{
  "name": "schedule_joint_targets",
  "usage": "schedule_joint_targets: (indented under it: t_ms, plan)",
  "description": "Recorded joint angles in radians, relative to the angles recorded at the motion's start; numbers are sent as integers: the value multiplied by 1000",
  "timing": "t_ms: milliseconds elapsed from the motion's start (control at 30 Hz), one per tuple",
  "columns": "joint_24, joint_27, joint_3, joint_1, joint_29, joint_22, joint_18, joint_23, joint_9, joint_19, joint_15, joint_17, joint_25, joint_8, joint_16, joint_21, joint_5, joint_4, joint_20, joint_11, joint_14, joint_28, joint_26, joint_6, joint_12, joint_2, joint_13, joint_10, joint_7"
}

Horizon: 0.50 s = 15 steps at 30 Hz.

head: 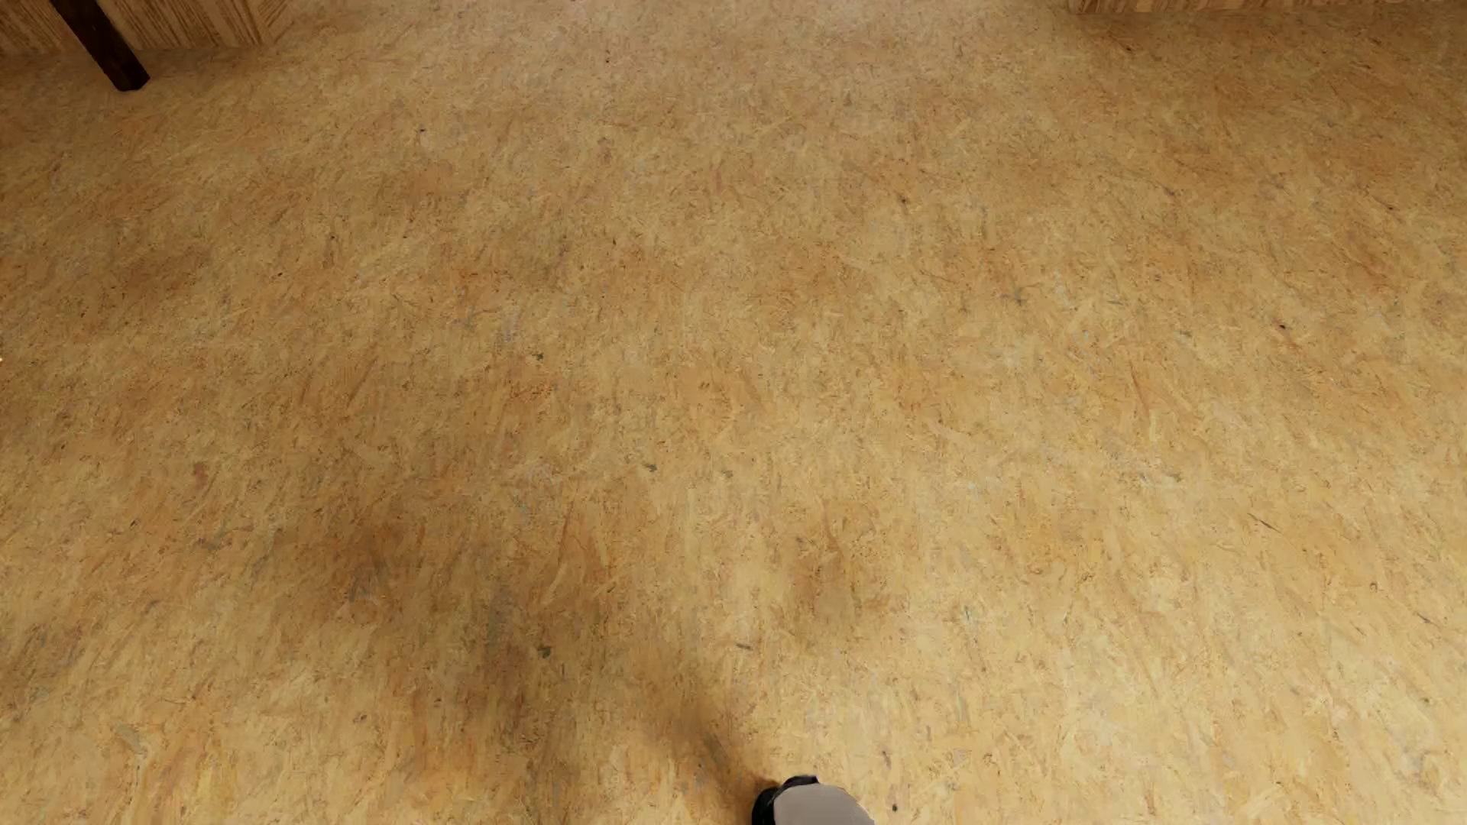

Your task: Approach the plant

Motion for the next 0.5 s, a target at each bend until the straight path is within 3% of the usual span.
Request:
schedule_joint_targets:
  t_ms: [100, 167, 233, 267, 300, 333, 367, 400, 433, 467, 500]
  plan:
    - [0, 0, -47, 76, 0, -42, 0, 51, -2, 0, -282, -1, 0, 0, 6, 18, -70, -11, -1, -240, -101, 0, 0, -6, -1, 29, 79, 45, 0]
    - [0, 0, -64, 158, 0, -64, 0, 76, -8, 0, -188, 6, 0, 0, -6, 27, -110, -19, 8, -310, -184, 0, 0, -22, 29, 13, 140, 50, 0]
    - [0, 0, -87, 249, 0, -86, 0, 88, -23, 0, -259, 9, 0, 0, -32, 29, -124, -32, -1, -171, -270, 0, 0, -26, 68, -17, 190, 37, 0]
    - [0, 0, -106, 276, 0, -98, 0, 100, -39, 0, -180, 10, 0, 0, -52, 29, -128, -26, -19, -149, -274, 0, 0, -18, 79, -30, 208, 46, 0]
    - [0, 0, -121, 271, 0, -107, 0, 122, -56, 0, -23, 11, 0, 0, -79, 27, -127, -7, -40, -128, -220, 0, 0, 2, 78, -52, 216, 89, 0]
    - [0, 0, -120, 242, 0, -110, 0, 157, -65, 0, 161, 10, 0, 0, -110, 34, -113, 20, -66, -112, -88, 0, 0, 29, 66, -83, 206, 173, 0]
    - [0, 0, -106, 210, 0, -108, 0, 191, -61, 0, 295, 2, 0, 0, -137, 61, -82, 48, -102, -93, 132, 0, 0, 50, 48, -107, 180, 279, 0]
    - [0, 0, -91, 179, 0, -112, 0, 204, -51, 0, 332, -13, 0, 0, -152, 97, -39, 66, -150, -77, 412, 0, 0, 57, 29, -105, 145, 367, 0]
    - [0, 0, -88, 140, 0, -130, 0, 194, -43, 0, 290, -30, 0, 0, -150, 116, 3, 67, -200, -75, 631, 0, 0, 53, 12, -78, 112, 419, 0]
    - [0, 0, -91, 100, 0, -154, 0, 169, -38, 0, 208, -44, 0, 0, -139, 104, 45, 57, -232, -88, 669, 0, 0, 46, 1, -35, 87, 464, 0]
    - [0, 0, -85, 66, 0, -165, 0, 137, -36, 0, 122, -55, 0, 0, -126, 69, 87, 48, -233, -101, 545, 0, 0, 38, 1, 14, 70, 512, 0]
